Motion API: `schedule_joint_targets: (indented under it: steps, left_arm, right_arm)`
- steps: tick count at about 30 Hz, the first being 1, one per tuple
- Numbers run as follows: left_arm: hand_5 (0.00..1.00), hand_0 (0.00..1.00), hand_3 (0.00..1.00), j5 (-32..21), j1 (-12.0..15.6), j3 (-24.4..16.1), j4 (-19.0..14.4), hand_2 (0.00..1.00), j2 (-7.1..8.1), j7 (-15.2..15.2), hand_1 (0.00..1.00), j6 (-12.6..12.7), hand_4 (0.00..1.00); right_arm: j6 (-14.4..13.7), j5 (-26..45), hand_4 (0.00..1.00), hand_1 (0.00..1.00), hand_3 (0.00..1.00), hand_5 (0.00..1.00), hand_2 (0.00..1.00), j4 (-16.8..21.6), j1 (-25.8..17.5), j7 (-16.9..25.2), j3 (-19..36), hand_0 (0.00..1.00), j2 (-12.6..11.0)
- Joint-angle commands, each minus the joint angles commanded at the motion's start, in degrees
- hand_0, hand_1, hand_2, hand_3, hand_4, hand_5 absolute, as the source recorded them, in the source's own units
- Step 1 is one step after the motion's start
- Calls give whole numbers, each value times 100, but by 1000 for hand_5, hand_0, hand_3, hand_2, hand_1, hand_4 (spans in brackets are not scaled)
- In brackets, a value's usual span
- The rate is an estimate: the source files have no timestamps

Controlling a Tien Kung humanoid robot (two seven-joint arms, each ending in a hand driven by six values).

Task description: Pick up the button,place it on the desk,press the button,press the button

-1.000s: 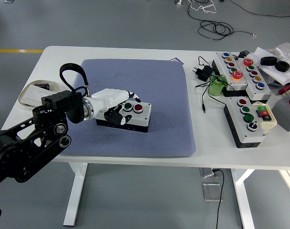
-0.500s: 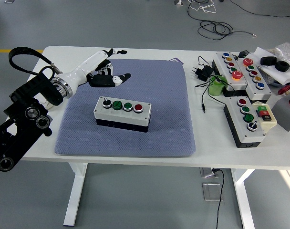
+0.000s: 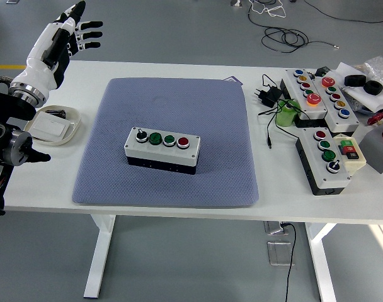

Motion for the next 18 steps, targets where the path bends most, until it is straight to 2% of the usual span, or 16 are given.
schedule_joint_targets:
  steps: [4,5,7,14,16,18]
  left_arm:
    - [998,715,938,-395,176,-421,147,784,120,-9,748,-161,759]
    - [998,806,935,-466,224,-510,187,850,150,2,816,-191,752]
    - [998,806,935,-632,326,-670,259,850,199,30,816,-222,752]
    - [998,815,936,-1025,661,-867,358,866,178,111,829,-389,747]
    - [998,815,936,-1027,757,-858,375,866,135,51,829,-340,747]
    - [998,815,925,-903,860,-727,351,870,104,-140,831,-25,746]
  right_arm:
    - [-1,-12,404,538,638,500,595,0,14,-2,32,660,5]
    - [-3,-35,403,538,638,499,595,0,15,-5,67,661,9]
    - [-8,-93,403,538,638,499,595,0,16,-14,141,661,18]
    - [-22,-227,403,538,638,499,595,0,17,-27,306,661,42]
    - [-23,-230,403,538,638,499,595,0,15,-26,322,661,47]
    - [-29,-222,403,538,638,497,595,0,9,-20,343,661,52]
